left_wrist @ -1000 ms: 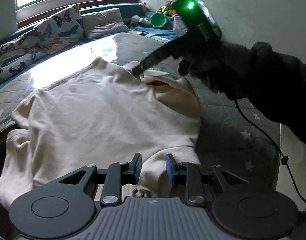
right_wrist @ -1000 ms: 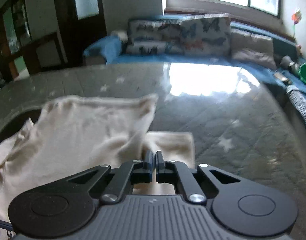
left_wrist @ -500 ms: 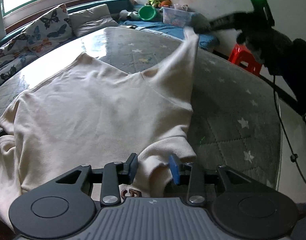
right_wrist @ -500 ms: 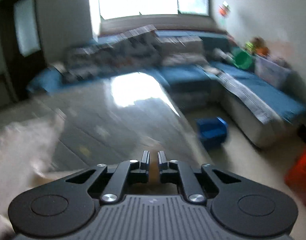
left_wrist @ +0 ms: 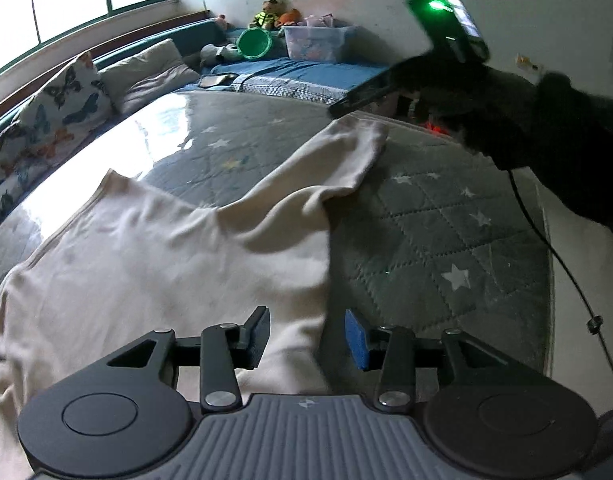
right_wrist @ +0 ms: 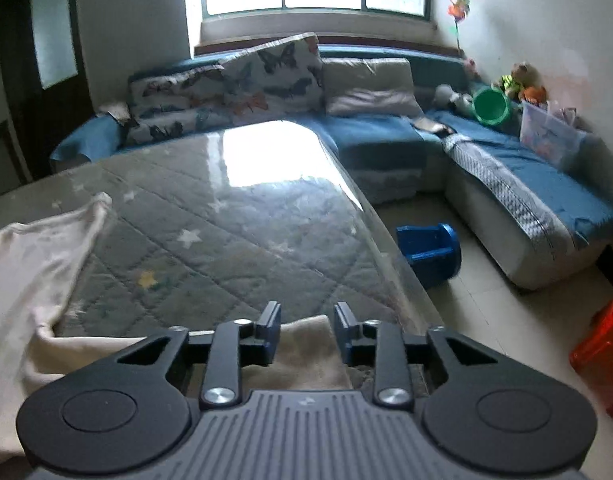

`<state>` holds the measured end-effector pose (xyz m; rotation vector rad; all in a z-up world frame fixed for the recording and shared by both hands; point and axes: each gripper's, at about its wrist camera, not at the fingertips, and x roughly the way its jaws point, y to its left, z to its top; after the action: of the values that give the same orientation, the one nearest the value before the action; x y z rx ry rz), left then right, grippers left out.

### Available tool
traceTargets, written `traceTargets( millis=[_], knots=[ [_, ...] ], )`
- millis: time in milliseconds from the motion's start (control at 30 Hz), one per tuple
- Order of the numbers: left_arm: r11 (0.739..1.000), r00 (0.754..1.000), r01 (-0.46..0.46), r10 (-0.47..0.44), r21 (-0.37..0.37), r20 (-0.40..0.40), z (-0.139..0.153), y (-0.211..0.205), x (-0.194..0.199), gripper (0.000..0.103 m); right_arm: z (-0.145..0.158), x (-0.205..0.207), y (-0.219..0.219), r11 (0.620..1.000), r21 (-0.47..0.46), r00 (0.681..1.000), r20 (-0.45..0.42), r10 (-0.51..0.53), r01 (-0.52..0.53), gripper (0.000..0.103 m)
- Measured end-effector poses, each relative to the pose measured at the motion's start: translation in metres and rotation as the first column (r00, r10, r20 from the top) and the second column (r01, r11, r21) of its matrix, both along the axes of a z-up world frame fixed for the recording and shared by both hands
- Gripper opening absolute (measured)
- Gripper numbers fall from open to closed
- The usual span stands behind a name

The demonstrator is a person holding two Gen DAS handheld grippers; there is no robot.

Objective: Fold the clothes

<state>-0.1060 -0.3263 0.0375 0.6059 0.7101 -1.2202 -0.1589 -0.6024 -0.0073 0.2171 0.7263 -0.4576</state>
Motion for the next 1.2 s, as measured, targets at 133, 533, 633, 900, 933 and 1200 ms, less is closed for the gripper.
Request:
traceTargets(
  millis=[133,533,633,900,933,1200],
  knots=[
    [1.000,0.999,0.007,-0.007,0.009,0.043,-0.008,-0.014,-0.006,0.045,-0.013,0.003,-0.003,0.999,0.041,1.000,-0.021,0.015,-0.014,0.026],
    [0.998,0.998,0.061,-0.061,0.001,0.014,-0.017,-0.016,-0.003,0.010,0.010,0.027,0.005,0.987,-0.162,1.000,0.023,0.010,-0.006,0.017],
    [0.999,0.999,0.052,-0.052,-0.004,-0.002,-0.017,-0.017,-0.002,0.016,0.005,0.031,0.003,0.986,-0.166,1.000,0.007,-0.017,0.018,0.017],
    [0.998,1.000,-0.019,0.019,-0.064,-0.005,0.005,0.012,0.010,0.027,0.014,0.016,0.061,0.973,-0.136,0.980,0.046,0.195,-0.187,0.020],
    [0.996,0.999,-0.049,0.049,-0.077,0.003,0.010,0.021,0.015,0.028,0.014,0.015,0.069,0.968,-0.129,0.974,0.048,0.221,-0.214,0.020],
    [0.891,0.894,-0.440,0.446,-0.116,0.037,0.021,0.106,0.092,0.027,0.012,0.014,0.134,0.918,-0.056,0.916,0.066,0.395,-0.391,0.032]
  ],
)
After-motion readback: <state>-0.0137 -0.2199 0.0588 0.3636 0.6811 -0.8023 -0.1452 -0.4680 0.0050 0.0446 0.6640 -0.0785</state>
